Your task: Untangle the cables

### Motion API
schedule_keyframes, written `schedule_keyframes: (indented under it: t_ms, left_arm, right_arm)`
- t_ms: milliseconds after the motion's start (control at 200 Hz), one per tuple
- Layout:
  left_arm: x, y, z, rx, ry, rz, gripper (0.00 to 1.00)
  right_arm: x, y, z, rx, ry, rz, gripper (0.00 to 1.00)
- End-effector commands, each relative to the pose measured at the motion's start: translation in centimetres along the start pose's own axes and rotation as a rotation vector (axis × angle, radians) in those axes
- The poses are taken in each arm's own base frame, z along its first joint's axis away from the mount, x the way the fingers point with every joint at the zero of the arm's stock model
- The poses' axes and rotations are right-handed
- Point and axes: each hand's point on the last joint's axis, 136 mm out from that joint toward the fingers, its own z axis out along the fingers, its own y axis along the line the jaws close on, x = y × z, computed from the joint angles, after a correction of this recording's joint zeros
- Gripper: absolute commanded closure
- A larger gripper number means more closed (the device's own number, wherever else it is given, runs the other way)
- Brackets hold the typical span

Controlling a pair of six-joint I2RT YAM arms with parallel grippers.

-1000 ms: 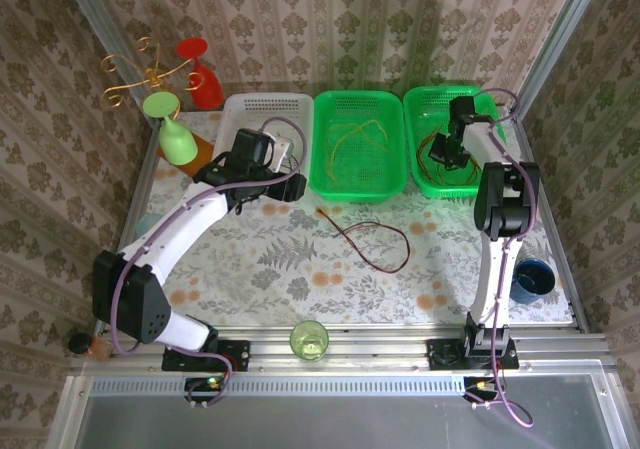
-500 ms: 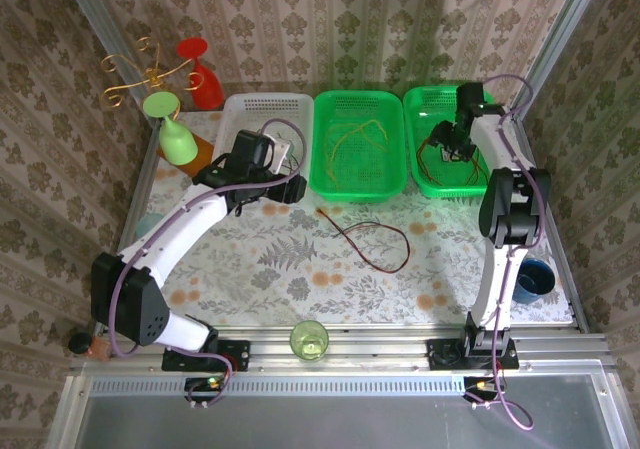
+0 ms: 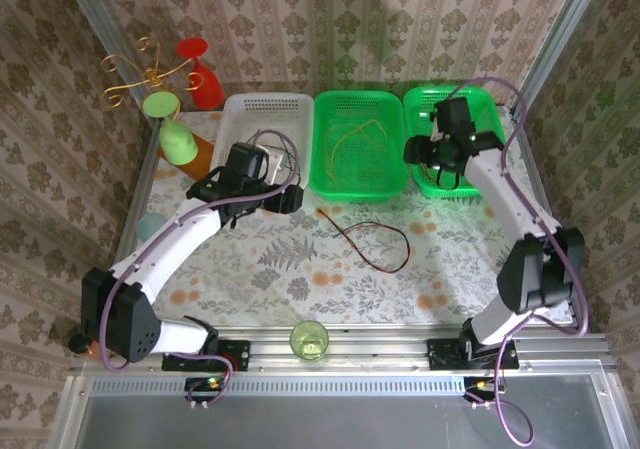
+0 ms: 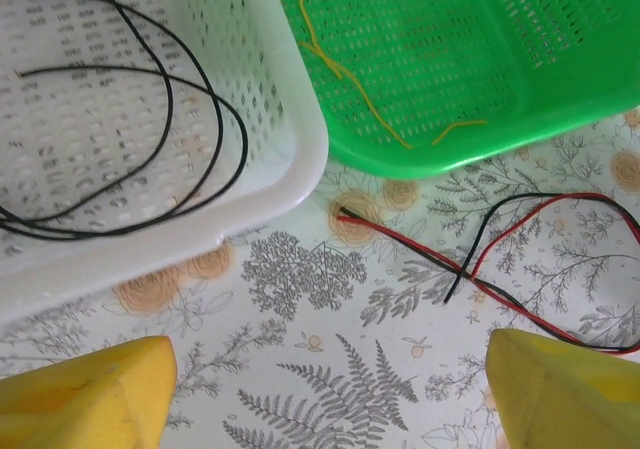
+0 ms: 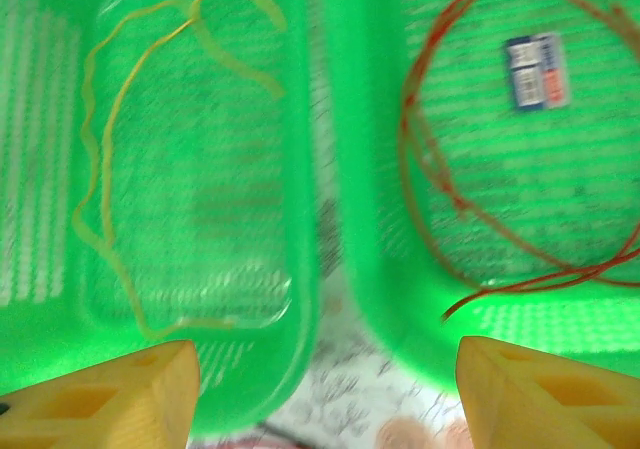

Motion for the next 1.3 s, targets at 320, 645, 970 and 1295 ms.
schedule_keyframes:
  t_ms: [320,645,970,1295]
  left_arm:
    - [3.9,-1.0,-1.1,0.045,-0.023,-0.07,0.17]
    - [5.7,-1.0,-1.4,0.042,-0.018,-0.082,0.16]
    - [6.2,-0.7,-2.1,0.024,-0.014,-0.07,0.15]
    - [6.0,-0.6,-2.1,0.017,-0.016,-0.07,0.15]
  right_arm:
    - [13.0,9.3,-2.8,-0.284,0.048,-0.253,0.34]
    - [19.1,13.6,2.2,-0.329,0.268,-0.338,0.49]
    - [22.1,13.6,6.3,-0.308,0.37,-0.457,0.62]
    - [23.6,12.3,7.6,-0.22,0.421,-0.557,0.65]
